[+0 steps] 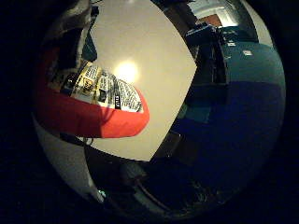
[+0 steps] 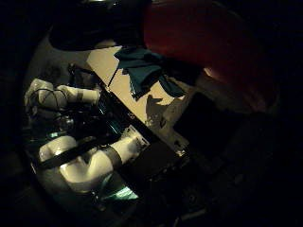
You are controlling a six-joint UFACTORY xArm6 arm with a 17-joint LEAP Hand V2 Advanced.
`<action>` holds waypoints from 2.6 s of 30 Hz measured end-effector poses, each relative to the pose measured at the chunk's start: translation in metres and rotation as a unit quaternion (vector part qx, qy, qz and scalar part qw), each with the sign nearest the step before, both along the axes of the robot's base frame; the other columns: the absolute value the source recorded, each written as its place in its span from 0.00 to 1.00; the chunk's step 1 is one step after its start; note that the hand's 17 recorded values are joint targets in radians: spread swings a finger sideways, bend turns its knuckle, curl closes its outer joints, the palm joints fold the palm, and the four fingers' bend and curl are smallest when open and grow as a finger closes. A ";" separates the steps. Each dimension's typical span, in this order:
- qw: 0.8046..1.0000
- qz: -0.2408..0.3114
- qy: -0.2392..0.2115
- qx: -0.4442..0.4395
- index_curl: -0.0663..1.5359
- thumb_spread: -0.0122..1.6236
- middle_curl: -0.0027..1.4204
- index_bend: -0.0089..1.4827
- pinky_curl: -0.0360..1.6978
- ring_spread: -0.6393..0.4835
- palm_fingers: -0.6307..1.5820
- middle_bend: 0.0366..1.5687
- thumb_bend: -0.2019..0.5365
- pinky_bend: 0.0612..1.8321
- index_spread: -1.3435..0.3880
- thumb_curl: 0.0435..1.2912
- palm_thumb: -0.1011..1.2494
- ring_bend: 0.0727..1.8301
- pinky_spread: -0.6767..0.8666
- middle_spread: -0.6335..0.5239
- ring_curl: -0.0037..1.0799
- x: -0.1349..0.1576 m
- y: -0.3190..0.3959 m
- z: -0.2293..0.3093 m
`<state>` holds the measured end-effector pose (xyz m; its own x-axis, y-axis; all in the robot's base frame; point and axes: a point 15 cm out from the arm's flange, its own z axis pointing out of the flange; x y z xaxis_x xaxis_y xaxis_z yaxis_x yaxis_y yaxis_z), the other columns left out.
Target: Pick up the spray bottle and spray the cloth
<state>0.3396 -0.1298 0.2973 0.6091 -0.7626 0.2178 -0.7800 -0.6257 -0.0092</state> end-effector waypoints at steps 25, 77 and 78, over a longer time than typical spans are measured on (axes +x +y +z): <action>0.997 0.040 0.008 -0.058 0.48 0.67 0.48 0.84 0.68 0.42 0.82 0.88 0.26 0.57 0.68 0.43 0.85 0.80 0.31 0.46 0.57 0.014 0.044 0.024; 0.994 0.005 -0.062 0.094 0.48 0.67 0.48 0.84 0.68 0.42 0.82 0.88 0.26 0.57 0.68 0.42 0.85 0.79 0.31 0.46 0.58 0.040 0.127 0.098; 0.991 0.003 -0.067 0.115 0.48 0.67 0.48 0.84 0.68 0.42 0.82 0.88 0.26 0.57 0.68 0.42 0.85 0.79 0.31 0.46 0.58 0.041 0.135 0.103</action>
<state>0.3810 0.0054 0.4000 0.5905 -0.7984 0.1178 -0.7589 -0.5990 -0.2553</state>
